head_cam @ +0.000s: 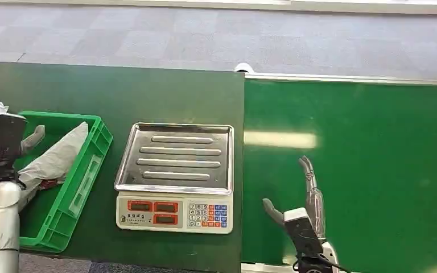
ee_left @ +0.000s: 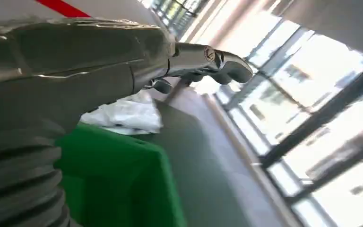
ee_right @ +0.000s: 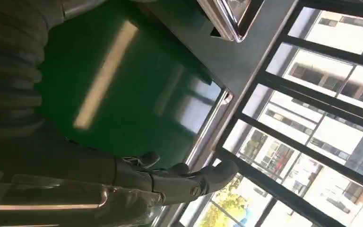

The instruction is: Moved the parcel from conveyor to table for the left to box.

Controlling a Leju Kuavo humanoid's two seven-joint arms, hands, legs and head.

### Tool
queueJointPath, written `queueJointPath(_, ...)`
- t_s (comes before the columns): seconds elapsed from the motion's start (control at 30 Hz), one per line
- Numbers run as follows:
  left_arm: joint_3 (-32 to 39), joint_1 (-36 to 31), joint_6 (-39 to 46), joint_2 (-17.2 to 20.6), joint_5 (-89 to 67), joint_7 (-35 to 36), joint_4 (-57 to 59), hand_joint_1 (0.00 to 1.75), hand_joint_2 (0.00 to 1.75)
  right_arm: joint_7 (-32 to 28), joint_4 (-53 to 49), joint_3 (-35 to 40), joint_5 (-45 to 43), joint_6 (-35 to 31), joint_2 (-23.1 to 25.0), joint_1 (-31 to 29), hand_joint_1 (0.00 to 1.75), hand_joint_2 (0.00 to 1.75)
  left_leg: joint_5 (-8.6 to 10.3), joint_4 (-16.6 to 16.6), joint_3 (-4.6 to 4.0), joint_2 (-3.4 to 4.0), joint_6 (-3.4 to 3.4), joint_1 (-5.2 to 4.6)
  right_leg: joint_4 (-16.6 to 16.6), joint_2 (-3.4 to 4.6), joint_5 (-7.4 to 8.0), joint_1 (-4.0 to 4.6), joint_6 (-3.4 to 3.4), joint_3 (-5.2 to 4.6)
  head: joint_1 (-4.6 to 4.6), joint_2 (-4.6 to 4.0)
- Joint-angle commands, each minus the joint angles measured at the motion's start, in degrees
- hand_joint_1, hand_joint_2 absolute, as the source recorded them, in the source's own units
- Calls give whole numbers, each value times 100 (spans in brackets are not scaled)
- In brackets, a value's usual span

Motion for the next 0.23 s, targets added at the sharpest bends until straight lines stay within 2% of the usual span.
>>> queueJointPath(0.03, -867, 1082, 179, -601, 980, -805, -2075, 0, 175, -110, 57, 28, -116, -9, -202, 74, 0, 175, -2, -8, 8, -8, 14, -5, -13, -11, -3, -3, -3, 15, 2, 0)
queueJointPath(0.17, -838, 1023, 208, -519, 1018, -800, -1957, 0, 175, -112, 57, 24, -123, -8, -200, 56, 0, 175, -2, -3, 0, -4, 7, -5, -4, -7, -1, -3, -6, 2, 2, 0)
queueJointPath(0.23, -1012, 1288, -10, -653, 1417, -1429, -2298, 0, 175, -118, 72, 18, -145, 23, -178, 44, 0, 175, 0, -5, 2, -7, 7, -2, -7, -10, 0, 0, -8, 4, 2, 0)
